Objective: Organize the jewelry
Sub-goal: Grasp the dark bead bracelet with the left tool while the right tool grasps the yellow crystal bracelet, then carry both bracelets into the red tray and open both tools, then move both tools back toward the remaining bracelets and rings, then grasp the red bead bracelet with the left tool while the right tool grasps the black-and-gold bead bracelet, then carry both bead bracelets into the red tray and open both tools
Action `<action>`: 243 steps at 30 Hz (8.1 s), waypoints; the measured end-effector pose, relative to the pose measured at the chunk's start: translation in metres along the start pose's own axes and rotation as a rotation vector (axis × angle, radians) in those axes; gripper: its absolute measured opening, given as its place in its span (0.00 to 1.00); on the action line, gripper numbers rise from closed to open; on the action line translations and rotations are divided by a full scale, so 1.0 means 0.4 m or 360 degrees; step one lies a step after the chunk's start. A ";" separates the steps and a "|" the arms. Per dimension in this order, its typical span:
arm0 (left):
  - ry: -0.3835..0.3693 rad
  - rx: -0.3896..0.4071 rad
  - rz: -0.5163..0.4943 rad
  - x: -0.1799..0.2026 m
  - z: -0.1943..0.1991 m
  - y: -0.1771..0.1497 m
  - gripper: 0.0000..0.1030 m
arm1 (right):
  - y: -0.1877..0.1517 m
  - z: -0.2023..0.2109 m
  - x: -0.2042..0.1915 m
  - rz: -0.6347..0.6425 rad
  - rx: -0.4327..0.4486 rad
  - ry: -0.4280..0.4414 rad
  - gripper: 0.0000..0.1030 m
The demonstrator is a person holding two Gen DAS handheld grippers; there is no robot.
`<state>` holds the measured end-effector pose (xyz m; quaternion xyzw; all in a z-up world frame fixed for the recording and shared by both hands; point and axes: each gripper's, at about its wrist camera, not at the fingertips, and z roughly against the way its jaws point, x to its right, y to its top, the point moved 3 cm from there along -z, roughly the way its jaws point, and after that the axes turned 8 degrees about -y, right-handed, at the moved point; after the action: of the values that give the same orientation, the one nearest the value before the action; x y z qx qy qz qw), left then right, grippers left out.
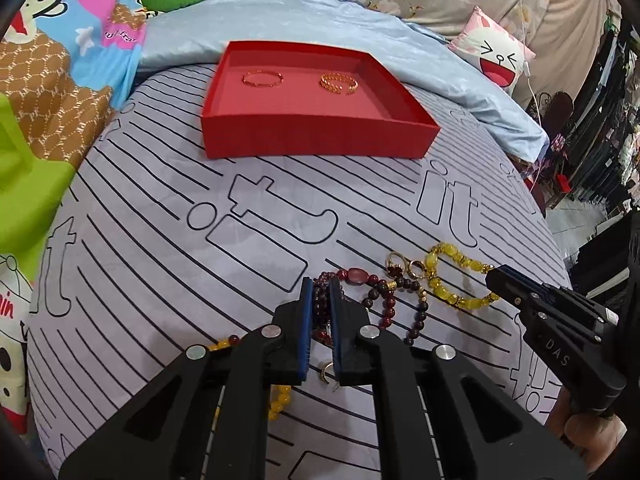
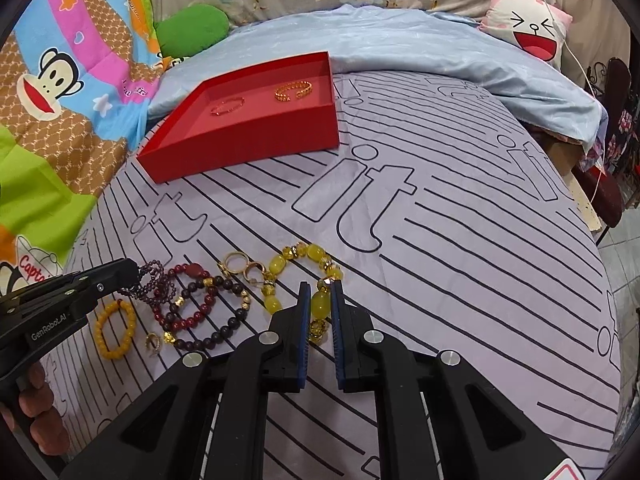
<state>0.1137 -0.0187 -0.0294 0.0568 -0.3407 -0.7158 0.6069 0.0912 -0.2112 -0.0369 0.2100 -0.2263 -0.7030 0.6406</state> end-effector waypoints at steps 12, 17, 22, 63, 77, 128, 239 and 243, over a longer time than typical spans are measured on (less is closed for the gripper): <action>-0.0001 0.0087 0.0015 -0.006 0.080 0.049 0.07 | 0.071 0.078 0.006 -0.0018 0.0119 0.0053 0.09; 0.0004 0.0100 0.0022 -0.011 0.097 0.078 0.07 | 0.106 0.101 0.009 -0.0010 0.0163 0.0062 0.09; 0.0018 0.0126 0.0000 -0.016 0.104 0.117 0.07 | 0.161 0.107 -0.004 0.0041 0.0209 0.0067 0.09; 0.0238 0.0152 -0.0113 -0.162 -0.292 0.508 0.14 | 0.554 -0.341 -0.118 0.0071 0.0086 0.0095 0.16; 0.0269 0.0289 -0.0167 -0.101 -0.153 0.450 0.51 | 0.484 -0.147 -0.135 0.0158 0.0290 0.0088 0.48; 0.0285 0.0087 -0.0040 -0.063 0.024 -0.031 0.54 | -0.042 -0.070 -0.130 0.0293 -0.0094 -0.0022 0.44; 0.0097 0.0160 -0.0125 -0.078 -0.197 0.378 0.07 | 0.425 -0.274 -0.125 0.0005 0.0013 0.0206 0.07; 0.0173 0.0133 -0.0118 -0.108 -0.215 0.356 0.07 | 0.409 -0.285 -0.117 0.0033 0.0011 0.0153 0.07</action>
<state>0.2855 -0.0199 -0.0299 0.1333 -0.3344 -0.7188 0.5948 0.2941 -0.1826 -0.0328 0.2435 -0.1999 -0.6846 0.6574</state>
